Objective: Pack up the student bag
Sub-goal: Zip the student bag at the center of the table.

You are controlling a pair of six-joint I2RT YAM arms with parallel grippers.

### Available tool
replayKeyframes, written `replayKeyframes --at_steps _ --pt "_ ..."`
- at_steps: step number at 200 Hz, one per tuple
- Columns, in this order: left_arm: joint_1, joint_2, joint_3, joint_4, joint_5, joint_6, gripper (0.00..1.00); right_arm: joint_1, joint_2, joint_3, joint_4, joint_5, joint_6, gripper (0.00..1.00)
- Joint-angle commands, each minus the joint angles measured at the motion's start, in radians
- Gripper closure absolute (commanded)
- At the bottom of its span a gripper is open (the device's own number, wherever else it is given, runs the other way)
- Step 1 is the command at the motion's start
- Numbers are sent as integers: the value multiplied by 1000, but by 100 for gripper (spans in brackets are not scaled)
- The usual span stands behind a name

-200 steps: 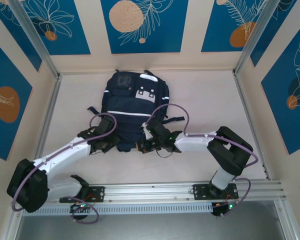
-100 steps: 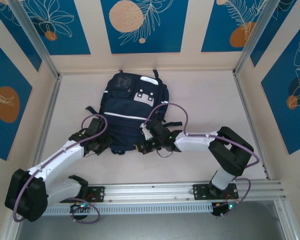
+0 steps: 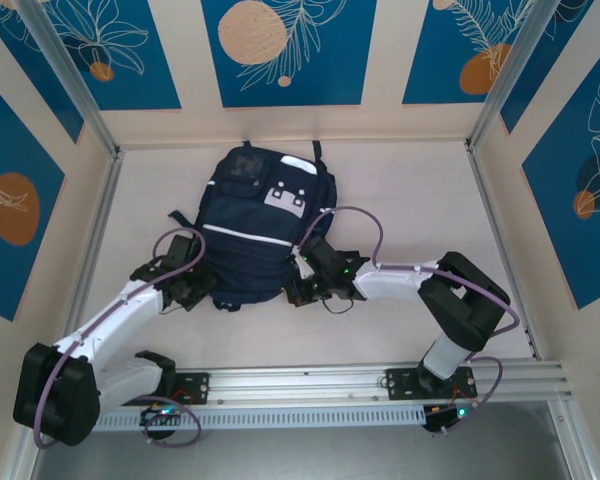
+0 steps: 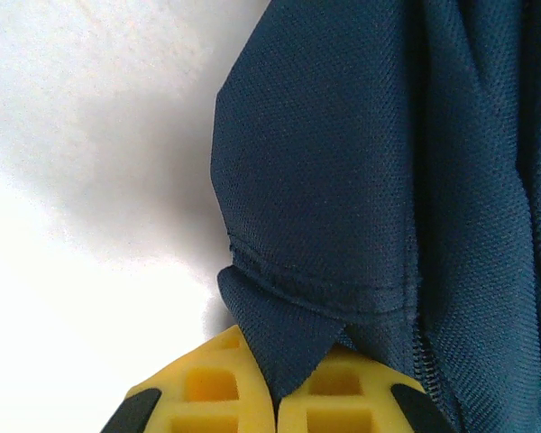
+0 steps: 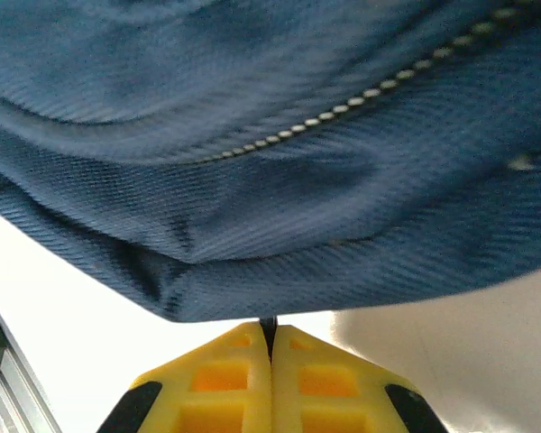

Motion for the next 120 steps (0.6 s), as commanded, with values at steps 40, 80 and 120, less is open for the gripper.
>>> replayKeyframes --at_steps 40,80,120 --pt "76 46 65 -46 -52 85 99 27 28 -16 -25 -44 19 100" --pt "134 78 135 -110 52 24 46 65 87 10 42 -73 88 100" --pt "55 -183 10 -146 108 -241 35 84 143 28 110 -84 150 100"
